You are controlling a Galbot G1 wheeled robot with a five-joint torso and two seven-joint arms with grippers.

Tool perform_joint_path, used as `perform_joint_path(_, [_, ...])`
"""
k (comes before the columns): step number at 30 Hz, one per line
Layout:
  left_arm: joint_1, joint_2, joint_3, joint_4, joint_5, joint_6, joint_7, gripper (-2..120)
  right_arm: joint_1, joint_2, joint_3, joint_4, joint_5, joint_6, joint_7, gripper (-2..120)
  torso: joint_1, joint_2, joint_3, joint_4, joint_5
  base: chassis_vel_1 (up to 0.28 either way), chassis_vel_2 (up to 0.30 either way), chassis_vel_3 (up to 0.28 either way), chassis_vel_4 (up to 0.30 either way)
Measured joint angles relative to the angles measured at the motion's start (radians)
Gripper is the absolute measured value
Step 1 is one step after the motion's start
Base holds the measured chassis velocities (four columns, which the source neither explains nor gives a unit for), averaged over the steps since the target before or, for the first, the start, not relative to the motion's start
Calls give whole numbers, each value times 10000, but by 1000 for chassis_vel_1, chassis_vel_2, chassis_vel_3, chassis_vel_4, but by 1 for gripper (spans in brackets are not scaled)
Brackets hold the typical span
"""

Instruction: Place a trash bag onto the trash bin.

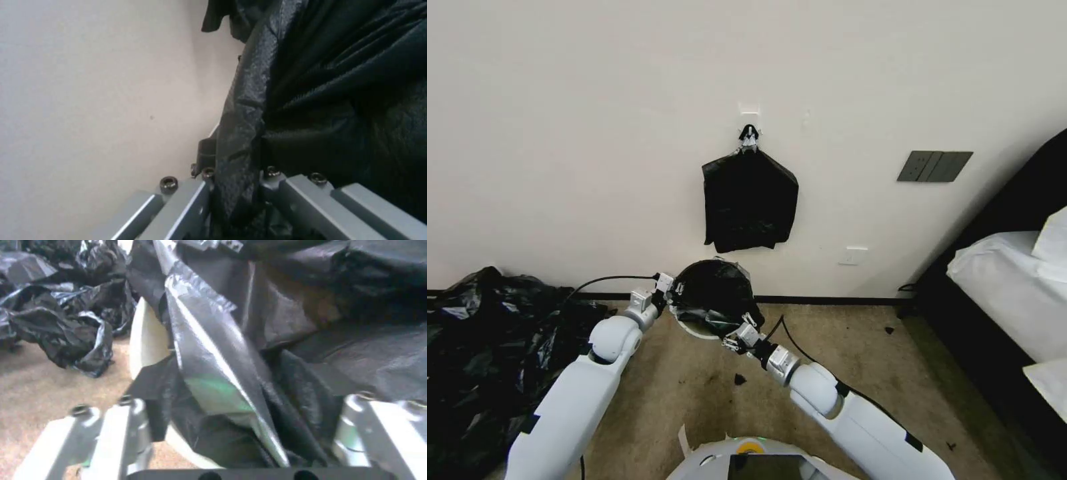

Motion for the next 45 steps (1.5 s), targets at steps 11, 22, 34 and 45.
perform_joint_path(11, [73,-50,9,-146,17,48,-39,1,-484,202,148,-709,-1095,1099,-511,14,0,0,-1,0,1,0,0,0,0])
perform_joint_path(22, [-4,10,-26,-229,-174,113,-67,1,-551,232,242,-980,-926,2362,-1604,0,0,0,0,0,1,0,0,0,0])
perform_joint_path(34, [111,-1,-165,-780,-1336,554,-291,1,-496,610,505,-1967,-1290,3582,-2689,0,0,0,0,0,1,0,0,0,0])
perform_joint_path(45, [313,117,-551,-1065,-1644,695,-288,1,-178,1125,1874,-3635,-5181,4915,-1403,0,0,0,0,0,0,0,0,0,0])
